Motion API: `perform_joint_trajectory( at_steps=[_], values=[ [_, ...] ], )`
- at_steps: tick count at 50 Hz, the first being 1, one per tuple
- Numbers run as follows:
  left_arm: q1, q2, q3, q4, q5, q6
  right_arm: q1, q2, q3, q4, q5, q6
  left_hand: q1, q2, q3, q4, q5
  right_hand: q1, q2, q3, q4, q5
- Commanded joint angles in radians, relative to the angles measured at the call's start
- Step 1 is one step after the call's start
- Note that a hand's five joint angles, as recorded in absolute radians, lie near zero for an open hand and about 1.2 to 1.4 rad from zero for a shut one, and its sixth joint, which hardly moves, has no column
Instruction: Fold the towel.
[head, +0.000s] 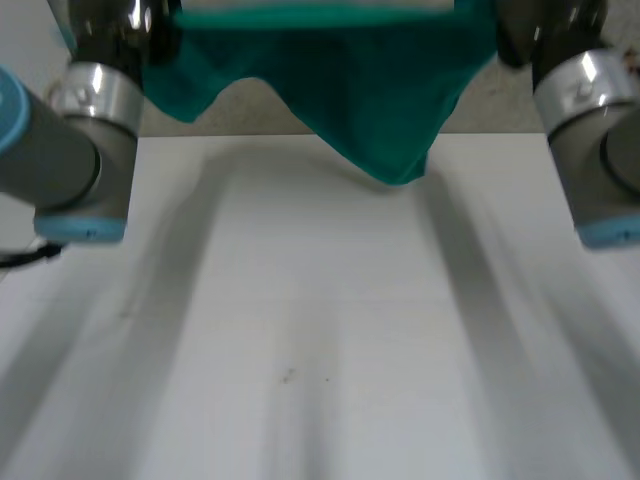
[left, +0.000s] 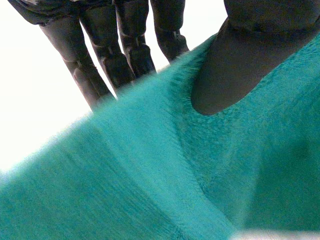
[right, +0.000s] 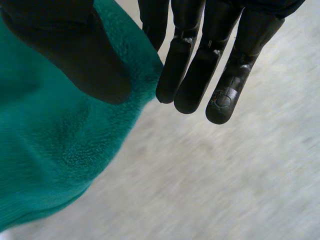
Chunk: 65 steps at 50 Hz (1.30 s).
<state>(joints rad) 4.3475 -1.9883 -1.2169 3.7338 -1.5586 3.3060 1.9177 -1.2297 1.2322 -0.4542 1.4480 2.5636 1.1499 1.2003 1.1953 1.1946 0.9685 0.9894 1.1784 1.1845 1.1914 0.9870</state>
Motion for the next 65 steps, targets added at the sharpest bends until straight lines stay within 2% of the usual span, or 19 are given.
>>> perform_joint_trajectory(
  at_steps=[1,6,10,18,20,21,24,27,29,32,36,43,48,55,59,65],
  values=[
    [0.026,-0.007,-0.285,-0.074,0.002,-0.009,0.0,0.015,0.197,0.25,-0.003,0.007,0.246,0.196,0.201,0.202,0.253,0.407,0.218,0.212,0.205,0.235],
    [0.023,-0.007,-0.418,-0.083,0.005,-0.008,0.01,0.128,0.285,0.474,-0.006,0.013,0.246,0.196,0.201,0.202,0.253,0.407,0.218,0.212,0.205,0.235],
    [0.014,-0.006,-0.492,-0.084,0.008,-0.002,0.012,0.167,0.311,0.564,-0.011,0.015,0.246,0.196,0.201,0.202,0.253,0.407,0.218,0.212,0.205,0.235],
    [0.014,0.023,-0.538,-0.115,0.008,-0.003,0.0,0.106,0.329,0.569,-0.014,0.047,0.246,0.196,0.201,0.202,0.253,0.407,0.218,0.212,0.205,0.235],
    [0.021,0.034,-0.547,-0.126,0.008,-0.003,-0.002,0.081,0.329,0.568,-0.015,0.047,0.246,0.196,0.201,0.202,0.253,0.206,0.017,0.011,0.004,0.034],
    [0.021,0.035,-0.549,-0.129,0.008,-0.003,-0.003,0.064,0.322,0.566,-0.017,0.046,0.246,0.196,0.201,0.202,0.253,0.019,-0.17,-0.176,-0.183,-0.153],
    [0.024,0.045,-0.559,-0.141,0.008,-0.003,-0.003,0.049,0.305,0.566,-0.035,0.033,0.246,0.196,0.201,0.202,0.253,-0.234,-0.423,-0.429,-0.436,-0.406],
    [0.024,0.06,-0.573,-0.152,0.008,-0.003,-0.003,0.045,0.261,0.574,-0.064,-0.002,0.246,0.196,0.201,0.202,0.253,-0.384,-0.573,-0.579,-0.586,-0.556],
    [0.024,0.066,-0.581,-0.155,0.009,-0.003,-0.003,0.045,0.247,0.575,-0.075,-0.016,0.246,0.196,0.201,0.202,0.253,-0.405,-0.594,-0.6,-0.607,-0.577],
    [0.023,0.074,-0.593,-0.157,0.009,-0.003,0.006,0.055,0.182,0.58,-0.135,-0.12,0.246,0.196,0.201,0.202,0.253,-0.558,-0.747,-0.753,-0.76,-0.73],
    [0.023,0.08,-0.604,-0.157,0.009,-0.003,0.007,0.078,0.122,0.582,-0.179,-0.215,0.246,0.196,0.201,0.202,0.253,-0.558,-0.747,-0.753,-0.76,-0.73],
    [0.024,0.085,-0.621,-0.157,0.009,-0.003,0.009,0.252,-0.086,0.686,-0.216,-0.404,0.246,0.196,0.201,0.202,0.253,-0.552,-0.741,-0.747,-0.754,-0.724],
    [0.03,0.086,-0.627,-0.163,0.008,-0.002,0.014,0.28,-0.172,0.729,-0.221,-0.379,0.246,0.196,0.201,0.202,0.253,-0.452,-0.641,-0.647,-0.654,-0.624],
    [0.052,0.106,-0.632,-0.183,0.009,-0.003,0.0,0.291,-0.185,0.727,-0.264,-0.345,0.246,0.196,0.201,0.202,0.253,-0.464,-0.653,-0.659,-0.666,-0.636],
    [0.05,0.111,-0.632,-0.183,0.009,-0.005,-0.003,0.363,-0.194,0.727,-0.314,-0.356,0.246,0.196,0.201,0.202,0.253,-0.464,-0.653,-0.659,-0.666,-0.636],
    [0.047,0.109,-0.635,-0.183,0.009,-0.006,0.006,0.441,-0.249,0.736,-0.31,-0.391,0.246,0.196,0.201,0.202,0.253,-0.487,-0.677,-0.683,-0.69,-0.66]
  ],
)
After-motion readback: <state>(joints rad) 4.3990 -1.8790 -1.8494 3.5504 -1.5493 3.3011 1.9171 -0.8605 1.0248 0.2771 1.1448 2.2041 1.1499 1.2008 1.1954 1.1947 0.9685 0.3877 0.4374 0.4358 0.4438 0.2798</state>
